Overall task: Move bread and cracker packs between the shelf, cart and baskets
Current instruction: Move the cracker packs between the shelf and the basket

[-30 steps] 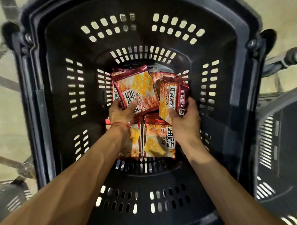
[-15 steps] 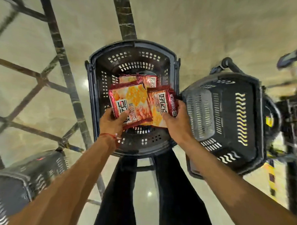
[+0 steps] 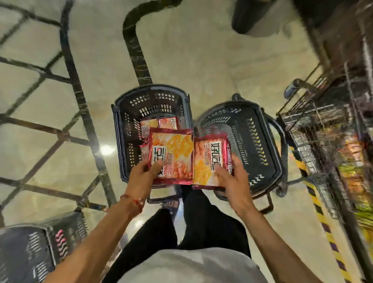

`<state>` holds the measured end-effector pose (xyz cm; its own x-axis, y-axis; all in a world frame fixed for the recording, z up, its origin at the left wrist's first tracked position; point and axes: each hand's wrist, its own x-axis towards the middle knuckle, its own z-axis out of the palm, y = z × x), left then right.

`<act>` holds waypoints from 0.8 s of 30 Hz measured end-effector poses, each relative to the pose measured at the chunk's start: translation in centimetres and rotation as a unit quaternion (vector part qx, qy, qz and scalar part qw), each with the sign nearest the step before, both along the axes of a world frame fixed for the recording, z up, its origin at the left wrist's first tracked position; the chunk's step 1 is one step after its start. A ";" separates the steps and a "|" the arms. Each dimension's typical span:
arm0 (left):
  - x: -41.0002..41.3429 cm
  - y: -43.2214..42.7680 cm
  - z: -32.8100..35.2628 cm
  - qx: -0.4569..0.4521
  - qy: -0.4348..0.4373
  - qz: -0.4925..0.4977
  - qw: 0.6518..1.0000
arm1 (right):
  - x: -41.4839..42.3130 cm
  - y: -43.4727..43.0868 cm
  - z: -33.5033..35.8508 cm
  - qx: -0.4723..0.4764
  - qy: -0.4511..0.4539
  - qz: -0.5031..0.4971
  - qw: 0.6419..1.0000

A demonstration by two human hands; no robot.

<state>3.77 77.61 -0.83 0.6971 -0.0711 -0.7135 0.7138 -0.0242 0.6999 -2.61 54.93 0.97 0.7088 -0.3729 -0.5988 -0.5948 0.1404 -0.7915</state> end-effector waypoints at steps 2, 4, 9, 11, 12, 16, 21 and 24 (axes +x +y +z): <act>-1.6 -0.3 1.0 -0.004 -0.026 -0.038 0.999 | -2.8 0.1 1.8 0.003 -0.003 -0.022 1.000; -2.6 -0.7 2.1 -0.014 -0.040 -0.064 0.997 | -5.4 0.2 3.5 -0.011 -0.008 -0.071 0.997; -5.4 -2.1 5.3 -0.029 -0.054 -0.123 0.991 | -12.6 0.3 7.1 -0.040 -0.009 -0.176 0.984; -6.5 -3.0 6.5 -0.035 -0.060 -0.149 0.986 | -15.2 -0.2 8.6 -0.048 -0.022 -0.207 0.977; -7.0 -3.6 7.2 -0.035 -0.060 -0.170 0.983 | -16.6 -0.6 9.2 -0.051 -0.027 -0.223 0.973; -9.8 -7.5 9.2 -0.084 -0.062 -0.218 0.970 | -22.1 -2.5 11.3 -0.054 -0.056 -0.282 0.956; -14.7 -14.2 11.7 -0.079 -0.106 -0.314 0.940 | -30.1 -5.9 12.7 -0.076 -0.067 -0.346 0.933; -18.5 -18.9 13.0 -0.054 -0.167 -0.413 0.894 | -36.2 -8.9 13.3 -0.106 -0.067 -0.378 0.917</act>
<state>-14.70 58.71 12.15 0.5479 -0.7158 -0.4329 0.2351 -0.3649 0.9009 -38.82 46.08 14.24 0.2603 -0.8865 -0.3825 -0.2867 0.3073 -0.9074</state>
